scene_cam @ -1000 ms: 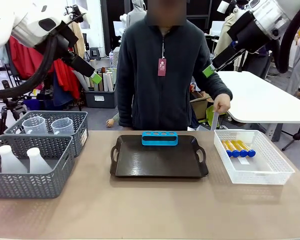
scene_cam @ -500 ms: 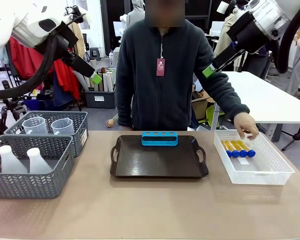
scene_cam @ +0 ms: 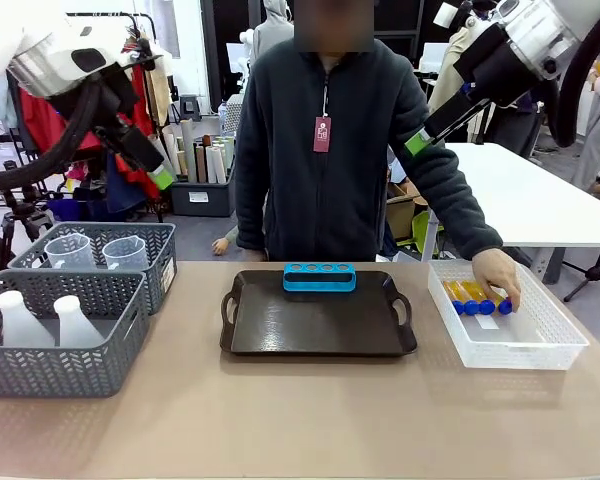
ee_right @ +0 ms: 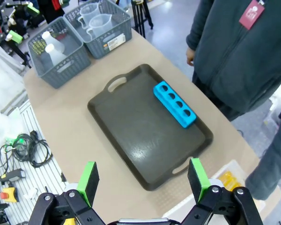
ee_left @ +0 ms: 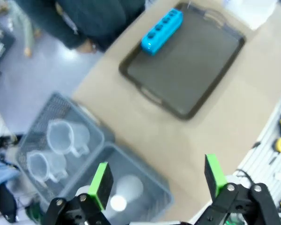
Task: Prepare the laboratory tools.
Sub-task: Pick up one Large Measuring Cup and place it on the Handle tray.
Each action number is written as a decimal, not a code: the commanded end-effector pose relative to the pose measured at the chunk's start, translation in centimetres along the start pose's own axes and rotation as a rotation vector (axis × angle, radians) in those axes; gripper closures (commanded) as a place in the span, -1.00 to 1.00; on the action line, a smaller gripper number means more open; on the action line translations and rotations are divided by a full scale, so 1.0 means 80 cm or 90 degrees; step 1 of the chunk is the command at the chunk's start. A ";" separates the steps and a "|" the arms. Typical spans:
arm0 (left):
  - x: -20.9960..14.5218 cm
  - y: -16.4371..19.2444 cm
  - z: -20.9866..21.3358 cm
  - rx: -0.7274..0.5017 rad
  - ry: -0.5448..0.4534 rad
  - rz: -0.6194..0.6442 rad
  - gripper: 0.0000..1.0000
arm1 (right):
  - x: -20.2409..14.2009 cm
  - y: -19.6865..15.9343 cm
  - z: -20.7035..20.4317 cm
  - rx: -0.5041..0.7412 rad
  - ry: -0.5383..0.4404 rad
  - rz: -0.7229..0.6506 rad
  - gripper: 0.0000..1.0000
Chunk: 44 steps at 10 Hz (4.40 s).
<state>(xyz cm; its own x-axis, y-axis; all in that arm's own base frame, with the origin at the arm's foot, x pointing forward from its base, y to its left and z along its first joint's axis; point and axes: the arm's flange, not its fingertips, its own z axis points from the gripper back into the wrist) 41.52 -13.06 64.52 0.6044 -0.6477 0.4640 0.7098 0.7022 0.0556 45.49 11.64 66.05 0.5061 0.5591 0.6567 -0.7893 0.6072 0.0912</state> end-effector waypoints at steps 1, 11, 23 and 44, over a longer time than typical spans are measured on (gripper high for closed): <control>0.009 0.028 0.001 -0.021 0.068 0.042 -1.00 | 0.000 -0.001 0.002 0.001 -0.005 0.001 -1.00; -0.015 0.087 -0.038 0.025 0.071 0.095 -1.00 | 0.000 -0.001 0.002 0.001 -0.005 0.001 -1.00; -0.081 0.230 -0.230 0.156 0.162 0.348 -1.00 | 0.000 -0.001 0.002 0.001 -0.005 0.001 -1.00; -0.094 0.268 -0.319 0.140 0.223 0.351 1.00 | 0.000 -0.001 0.002 0.001 -0.005 0.001 -1.00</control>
<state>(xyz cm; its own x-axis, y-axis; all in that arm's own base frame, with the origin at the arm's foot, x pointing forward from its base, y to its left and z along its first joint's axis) 61.23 -0.70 39.36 0.9573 -0.2281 0.1778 0.2202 0.9734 0.0633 45.48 11.63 66.05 0.5062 0.5591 0.6566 -0.7891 0.6075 0.0910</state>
